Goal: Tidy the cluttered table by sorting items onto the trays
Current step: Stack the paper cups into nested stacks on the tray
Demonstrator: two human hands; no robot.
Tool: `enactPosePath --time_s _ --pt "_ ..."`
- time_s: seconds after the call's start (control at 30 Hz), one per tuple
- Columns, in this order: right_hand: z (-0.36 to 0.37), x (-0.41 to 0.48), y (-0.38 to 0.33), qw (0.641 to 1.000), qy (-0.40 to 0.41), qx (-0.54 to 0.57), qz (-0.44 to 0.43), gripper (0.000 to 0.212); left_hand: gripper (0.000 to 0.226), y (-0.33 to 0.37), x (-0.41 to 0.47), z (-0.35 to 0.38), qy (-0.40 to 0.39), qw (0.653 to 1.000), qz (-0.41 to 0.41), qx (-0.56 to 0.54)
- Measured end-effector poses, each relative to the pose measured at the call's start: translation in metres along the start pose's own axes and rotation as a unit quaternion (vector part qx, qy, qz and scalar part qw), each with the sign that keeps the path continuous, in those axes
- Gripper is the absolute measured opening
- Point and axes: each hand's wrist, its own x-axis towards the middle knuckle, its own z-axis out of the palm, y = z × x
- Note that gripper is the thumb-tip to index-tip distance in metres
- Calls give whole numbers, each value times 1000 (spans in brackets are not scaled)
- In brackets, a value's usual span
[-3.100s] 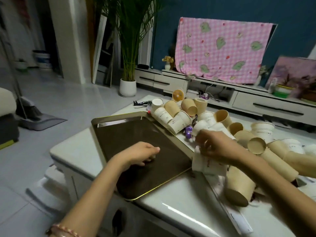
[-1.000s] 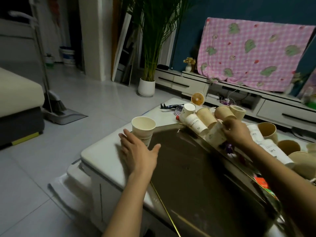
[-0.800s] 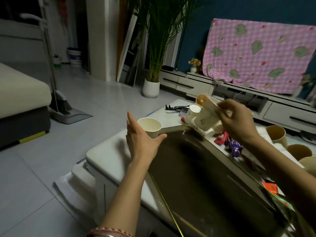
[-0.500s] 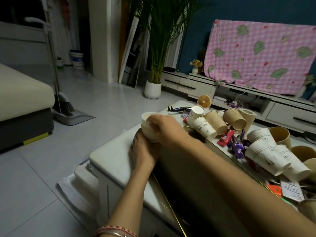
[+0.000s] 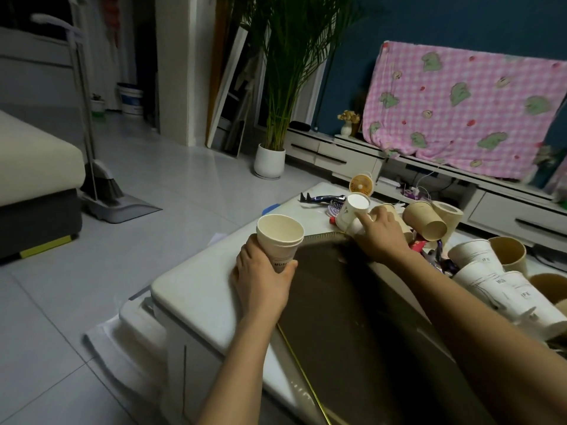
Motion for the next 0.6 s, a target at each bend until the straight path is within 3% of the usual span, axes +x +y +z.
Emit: enactPosePath --time_s 0.17,0.37,0.43,0.6 --pt "1 13 -4 995 -19 -99 -26 49 75 -1 0 0 -1 1000 3 6" --pt "-18 9 2 982 44 -159 -89 24 74 -1 1 0 0 1000 6 8" --pt "-24 4 11 981 40 -162 -98 30 74 -1 0 0 3 1000 5 8" --pt "-26 -3 21 981 -66 -166 -73 58 75 0 -1 -1 -3 1000 -5 -8"
